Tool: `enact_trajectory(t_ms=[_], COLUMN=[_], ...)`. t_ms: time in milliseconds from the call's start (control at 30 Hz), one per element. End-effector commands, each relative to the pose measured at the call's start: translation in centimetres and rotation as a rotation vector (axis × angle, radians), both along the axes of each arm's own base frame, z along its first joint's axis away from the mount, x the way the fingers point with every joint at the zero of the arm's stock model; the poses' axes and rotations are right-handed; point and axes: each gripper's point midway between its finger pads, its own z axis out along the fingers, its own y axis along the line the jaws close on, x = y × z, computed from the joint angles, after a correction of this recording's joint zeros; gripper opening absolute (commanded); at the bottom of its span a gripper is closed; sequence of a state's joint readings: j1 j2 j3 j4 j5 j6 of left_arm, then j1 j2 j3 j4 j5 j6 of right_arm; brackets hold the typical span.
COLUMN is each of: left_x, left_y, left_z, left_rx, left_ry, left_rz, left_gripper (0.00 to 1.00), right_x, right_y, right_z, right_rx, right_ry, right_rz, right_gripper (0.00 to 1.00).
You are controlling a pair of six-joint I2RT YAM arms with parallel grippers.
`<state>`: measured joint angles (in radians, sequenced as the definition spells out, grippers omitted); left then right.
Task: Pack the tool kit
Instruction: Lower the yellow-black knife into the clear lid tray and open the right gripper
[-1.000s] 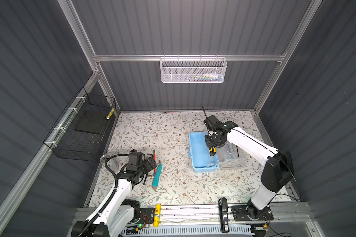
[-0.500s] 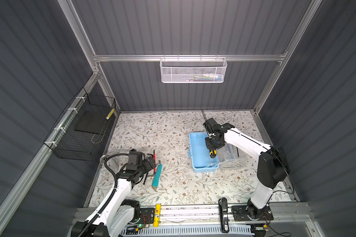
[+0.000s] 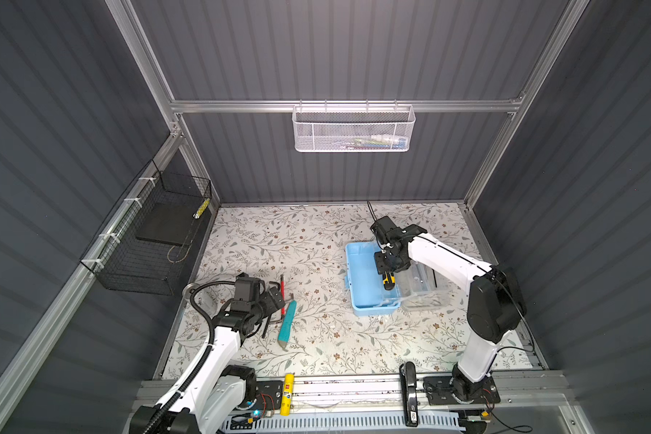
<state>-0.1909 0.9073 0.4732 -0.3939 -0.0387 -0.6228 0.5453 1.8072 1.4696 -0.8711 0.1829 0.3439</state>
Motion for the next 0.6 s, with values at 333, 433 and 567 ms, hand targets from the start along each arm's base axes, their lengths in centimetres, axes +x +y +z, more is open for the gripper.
enact_trajectory(t_ms=[333, 433, 567], left_x=[0.7, 0.0, -0.2], left_y=[4.8, 6.1, 6.6], left_z=[3.8, 4.1, 4.7], left_rx=[0.272, 0.301, 0.272], left_ry=[-0.010, 0.012, -0.011], left_rz=[0.124, 0.177, 0.203], left_gripper=[0.99, 0.99, 0.99], right_x=[-5.6, -8.0, -9.9], right_y=[22.2, 25.7, 28.0], right_z=[5.6, 3.3, -0.6], right_rx=[0.336, 0.318, 0.298], right_ry=[-0.167, -0.152, -0.062], right_rz=[0.554, 0.662, 0.721], right_gripper=[0.60, 0.62, 0.63])
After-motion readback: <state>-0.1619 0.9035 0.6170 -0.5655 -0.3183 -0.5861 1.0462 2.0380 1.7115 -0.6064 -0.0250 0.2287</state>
